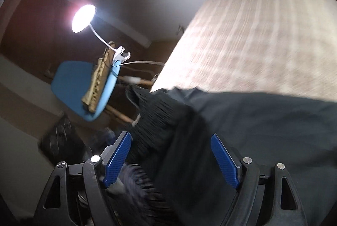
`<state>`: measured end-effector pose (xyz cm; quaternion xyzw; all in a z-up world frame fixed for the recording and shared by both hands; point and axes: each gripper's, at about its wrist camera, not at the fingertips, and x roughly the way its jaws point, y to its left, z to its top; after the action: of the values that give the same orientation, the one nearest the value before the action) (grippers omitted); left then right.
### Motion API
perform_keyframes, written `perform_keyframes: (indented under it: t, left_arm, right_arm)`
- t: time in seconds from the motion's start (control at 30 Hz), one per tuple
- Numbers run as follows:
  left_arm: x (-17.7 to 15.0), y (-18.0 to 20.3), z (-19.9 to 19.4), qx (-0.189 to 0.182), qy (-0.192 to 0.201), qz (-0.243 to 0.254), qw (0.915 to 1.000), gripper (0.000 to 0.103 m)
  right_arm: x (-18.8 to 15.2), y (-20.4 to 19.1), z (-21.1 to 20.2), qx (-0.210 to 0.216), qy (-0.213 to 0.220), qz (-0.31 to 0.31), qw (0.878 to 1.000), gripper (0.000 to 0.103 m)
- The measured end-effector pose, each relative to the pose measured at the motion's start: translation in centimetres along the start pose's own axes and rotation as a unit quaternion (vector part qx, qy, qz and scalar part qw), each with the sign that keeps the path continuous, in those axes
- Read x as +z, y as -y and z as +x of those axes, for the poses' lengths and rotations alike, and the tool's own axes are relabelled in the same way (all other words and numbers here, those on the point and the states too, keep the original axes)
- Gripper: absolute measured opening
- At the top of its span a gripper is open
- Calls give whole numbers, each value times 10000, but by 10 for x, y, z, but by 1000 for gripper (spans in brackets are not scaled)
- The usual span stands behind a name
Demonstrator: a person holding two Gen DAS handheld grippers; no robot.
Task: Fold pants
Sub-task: 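Grasp the waistband with the right gripper while the left gripper releases it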
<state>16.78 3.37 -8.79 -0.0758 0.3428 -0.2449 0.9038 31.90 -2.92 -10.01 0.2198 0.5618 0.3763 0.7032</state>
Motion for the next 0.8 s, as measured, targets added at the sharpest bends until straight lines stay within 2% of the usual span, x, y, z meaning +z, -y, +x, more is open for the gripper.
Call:
perform_keyframes:
  t: [0.23,0.4,0.5,0.57,0.67,0.8]
  left_arm:
    - [-8,23,14,-219,32,-70,9997,15]
    - [-10,38,22,-191,23,109,9998,15]
    - [-10,47,25,-178,63,227,9996,15]
    - [-9,54,29,-239,77,253,9994,15]
    - [-7,58,28,-323,169,238,9991,15]
    - [2,69,27,-546,251,322,9977,16]
  right_arm:
    - [-2,24,23,150,-254,579,9979,82]
    - [-3,20,19,166,-230,534,9982,81]
    - [-2,17,19,-73,-303,463,9984,61]
    - [-3,15,18,-194,-352,393,9984,33]
    - [-5,12,4,-424,-129,220,9988,22]
    - [-11,8,-29,-501,240,45,9984,17]
